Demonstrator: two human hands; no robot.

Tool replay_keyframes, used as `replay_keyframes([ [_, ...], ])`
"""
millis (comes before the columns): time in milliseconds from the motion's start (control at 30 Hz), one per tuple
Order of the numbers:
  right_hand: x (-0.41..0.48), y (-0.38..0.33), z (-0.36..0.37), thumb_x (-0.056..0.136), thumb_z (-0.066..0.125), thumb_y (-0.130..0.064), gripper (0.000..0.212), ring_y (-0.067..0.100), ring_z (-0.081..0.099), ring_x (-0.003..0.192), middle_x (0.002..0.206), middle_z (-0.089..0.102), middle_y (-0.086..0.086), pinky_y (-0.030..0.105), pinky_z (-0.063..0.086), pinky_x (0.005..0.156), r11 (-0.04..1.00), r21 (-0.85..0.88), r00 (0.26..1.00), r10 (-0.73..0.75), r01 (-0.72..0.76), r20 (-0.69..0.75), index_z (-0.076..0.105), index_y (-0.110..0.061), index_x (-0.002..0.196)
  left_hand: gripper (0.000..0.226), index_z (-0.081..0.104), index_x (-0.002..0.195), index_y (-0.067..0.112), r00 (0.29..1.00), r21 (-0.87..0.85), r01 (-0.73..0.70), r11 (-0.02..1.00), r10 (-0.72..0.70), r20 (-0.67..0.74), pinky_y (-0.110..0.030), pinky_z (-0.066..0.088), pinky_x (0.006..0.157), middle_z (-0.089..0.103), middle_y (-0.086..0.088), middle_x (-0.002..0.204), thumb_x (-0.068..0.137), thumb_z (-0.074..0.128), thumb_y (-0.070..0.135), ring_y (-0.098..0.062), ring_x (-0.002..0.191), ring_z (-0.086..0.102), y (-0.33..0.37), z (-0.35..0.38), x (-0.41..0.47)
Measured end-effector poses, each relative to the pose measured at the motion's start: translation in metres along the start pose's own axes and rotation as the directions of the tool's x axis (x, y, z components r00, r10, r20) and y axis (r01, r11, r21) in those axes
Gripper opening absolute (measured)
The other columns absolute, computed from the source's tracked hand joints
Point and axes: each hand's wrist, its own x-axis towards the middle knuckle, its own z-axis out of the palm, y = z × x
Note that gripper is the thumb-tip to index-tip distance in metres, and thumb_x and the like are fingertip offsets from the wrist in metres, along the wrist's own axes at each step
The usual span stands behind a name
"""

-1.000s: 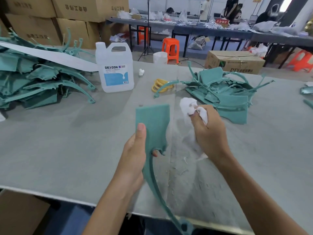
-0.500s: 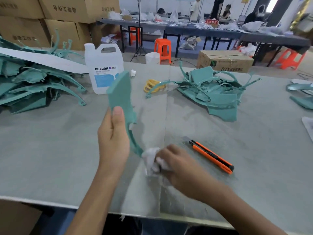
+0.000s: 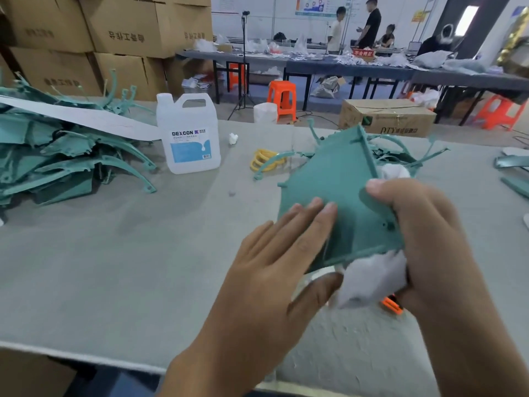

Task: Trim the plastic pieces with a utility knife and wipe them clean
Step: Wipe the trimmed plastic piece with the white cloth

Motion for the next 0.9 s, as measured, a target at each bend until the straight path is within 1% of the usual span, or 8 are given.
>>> replay_keyframes([
  [133, -0.002, -0.017, -0.023, 0.070, 0.057, -0.032, 0.022, 0.018, 0.042, 0.067, 0.067, 0.043, 0.001, 0.028, 0.036, 0.059, 0.984, -0.102, 0.978, -0.157, 0.143, -0.141, 0.041, -0.019, 0.062, 0.016, 0.077, 0.095, 0.031, 0.921, -0.125, 0.040, 0.991, -0.085, -0.380, -0.018, 0.050, 0.084, 0.074, 0.014, 0.103, 0.097, 0.062, 0.037, -0.006, 0.094, 0.069, 0.013, 0.008, -0.033],
  [200, -0.001, -0.011, -0.032, 0.067, 0.056, -0.033, 0.013, 0.017, 0.041, 0.069, 0.072, 0.041, 0.001, 0.029, 0.035, 0.062, 0.994, -0.032, 0.980, -0.105, 0.101, -0.169, 0.045, -0.026, 0.065, 0.044, 0.066, 0.058, 0.035, 0.871, -0.360, 0.291, 0.886, -0.401, -0.283, -0.006, 0.045, 0.064, 0.071, 0.013, 0.072, 0.089, 0.059, 0.066, 0.004, 0.064, 0.064, 0.019, 0.012, -0.037],
  [267, -0.003, 0.004, -0.038, 0.067, 0.058, -0.033, 0.013, 0.018, 0.045, 0.070, 0.077, 0.046, 0.004, 0.034, 0.041, 0.065, 0.998, 0.056, 0.991, 0.005, 0.002, -0.137, 0.050, -0.026, 0.074, 0.074, 0.061, 0.046, 0.022, 0.737, -0.665, 0.495, 0.559, -0.676, -0.020, -0.011, 0.043, 0.054, 0.067, -0.001, 0.057, 0.061, 0.056, 0.094, -0.001, 0.050, 0.059, 0.019, 0.019, -0.037],
  [367, -0.016, 0.033, -0.040, 0.071, 0.063, -0.032, 0.018, 0.025, 0.052, 0.077, 0.086, 0.055, 0.014, 0.046, 0.045, 0.075, 0.974, 0.189, 0.987, 0.141, -0.124, -0.077, 0.059, -0.022, 0.085, 0.112, 0.074, 0.097, 0.014, 0.675, -0.904, 0.418, 0.086, -0.696, 0.246, -0.028, 0.052, 0.074, 0.077, -0.006, 0.099, 0.024, 0.066, 0.098, -0.015, 0.086, 0.072, 0.006, 0.021, -0.025],
  [433, -0.025, 0.050, -0.038, 0.084, 0.056, -0.025, 0.008, 0.026, 0.052, 0.071, 0.080, 0.056, 0.015, 0.041, 0.045, 0.068, 0.996, 0.063, 0.995, 0.069, -0.065, -0.069, 0.061, -0.021, 0.079, 0.135, 0.053, 0.136, 0.017, 0.722, -0.931, 0.363, -0.048, -0.617, 0.313, -0.037, 0.054, 0.092, 0.070, -0.005, 0.125, 0.026, 0.070, 0.094, -0.021, 0.111, 0.068, -0.001, 0.015, -0.016],
  [600, -0.027, 0.079, -0.042, 0.095, 0.058, -0.044, 0.027, 0.011, 0.055, 0.068, 0.074, 0.060, 0.007, 0.030, 0.046, 0.062, 0.921, -0.388, 0.990, 0.035, 0.021, 0.136, 0.062, -0.019, 0.085, 0.060, 0.063, 0.133, 0.033, 0.697, -0.909, 0.398, -0.120, -0.605, 0.385, -0.035, 0.060, 0.081, 0.069, -0.009, 0.128, 0.084, 0.053, 0.065, -0.025, 0.112, 0.069, -0.007, 0.003, -0.012],
  [700, -0.018, 0.078, -0.052, 0.088, 0.059, -0.065, 0.037, 0.007, 0.061, 0.062, 0.070, 0.067, -0.008, 0.036, 0.051, 0.064, 0.759, -0.651, 0.998, -0.036, 0.000, -0.042, 0.062, -0.029, 0.084, 0.044, 0.070, 0.122, 0.034, 0.640, -0.932, 0.352, -0.081, -0.706, 0.303, -0.036, 0.060, 0.082, 0.070, -0.011, 0.125, 0.089, 0.046, 0.051, -0.025, 0.111, 0.069, -0.015, 0.002, -0.017],
  [900, -0.032, 0.067, 0.005, 0.098, 0.043, -0.067, 0.033, 0.000, 0.061, 0.091, 0.105, 0.061, -0.019, 0.014, 0.048, 0.075, 0.867, -0.353, 0.929, -0.370, 0.352, 0.019, 0.053, -0.041, 0.117, 0.052, 0.059, 0.136, 0.033, 0.561, -0.893, 0.424, -0.149, -0.731, 0.388, -0.037, 0.053, 0.096, 0.071, -0.006, 0.125, 0.092, 0.041, 0.053, -0.022, 0.117, 0.067, -0.005, 0.023, -0.020],
])
